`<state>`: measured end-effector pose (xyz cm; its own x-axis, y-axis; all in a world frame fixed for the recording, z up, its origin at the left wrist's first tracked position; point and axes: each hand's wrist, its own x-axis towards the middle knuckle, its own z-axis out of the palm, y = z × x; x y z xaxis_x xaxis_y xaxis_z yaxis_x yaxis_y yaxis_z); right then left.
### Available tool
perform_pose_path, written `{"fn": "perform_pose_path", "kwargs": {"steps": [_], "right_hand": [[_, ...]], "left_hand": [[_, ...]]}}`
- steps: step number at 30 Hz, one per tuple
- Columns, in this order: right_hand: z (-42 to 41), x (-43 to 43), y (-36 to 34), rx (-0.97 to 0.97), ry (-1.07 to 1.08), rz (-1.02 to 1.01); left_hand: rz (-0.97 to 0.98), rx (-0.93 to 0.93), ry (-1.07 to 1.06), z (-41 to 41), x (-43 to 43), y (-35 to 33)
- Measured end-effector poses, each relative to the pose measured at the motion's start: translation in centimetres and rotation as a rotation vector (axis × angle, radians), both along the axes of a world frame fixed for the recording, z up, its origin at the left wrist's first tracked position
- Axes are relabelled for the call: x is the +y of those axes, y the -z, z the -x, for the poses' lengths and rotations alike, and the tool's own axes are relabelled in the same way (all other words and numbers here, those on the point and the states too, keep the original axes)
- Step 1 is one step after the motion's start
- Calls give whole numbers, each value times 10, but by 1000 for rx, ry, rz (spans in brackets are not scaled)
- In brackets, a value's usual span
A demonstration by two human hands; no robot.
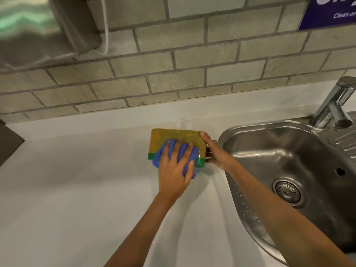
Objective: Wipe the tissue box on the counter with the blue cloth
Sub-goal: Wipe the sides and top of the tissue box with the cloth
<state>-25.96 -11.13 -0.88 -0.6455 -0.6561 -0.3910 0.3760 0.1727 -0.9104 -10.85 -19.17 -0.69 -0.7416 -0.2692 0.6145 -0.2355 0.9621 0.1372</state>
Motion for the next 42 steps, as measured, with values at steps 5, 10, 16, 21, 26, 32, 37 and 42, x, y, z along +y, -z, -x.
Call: {"fn": "perform_pose_path", "kwargs": {"steps": [5, 10, 16, 21, 26, 32, 37, 42], "right_hand": [[1, -5, 4, -7, 2, 9], [7, 0, 5, 19, -23, 13], [5, -1, 7, 14, -2, 8], [10, 0, 9, 39, -41, -2], [9, 2, 6, 47, -51, -22], [8, -1, 4, -17, 5, -30], [5, -4, 3, -29, 25, -37], [6, -1, 2, -3, 28, -24]], "left_hand": [[-295, -18, -275, 27, 4, -24], [8, -100, 3, 21, 23, -11], [-30, 19, -122, 16, 10, -14], [109, -122, -34, 29, 33, -9], [175, -39, 92, 11, 9, 13], [-172, 12, -54, -11, -32, 6], [-353, 72, -227, 9, -6, -3], [-148, 22, -58, 26, 11, -5]]}}
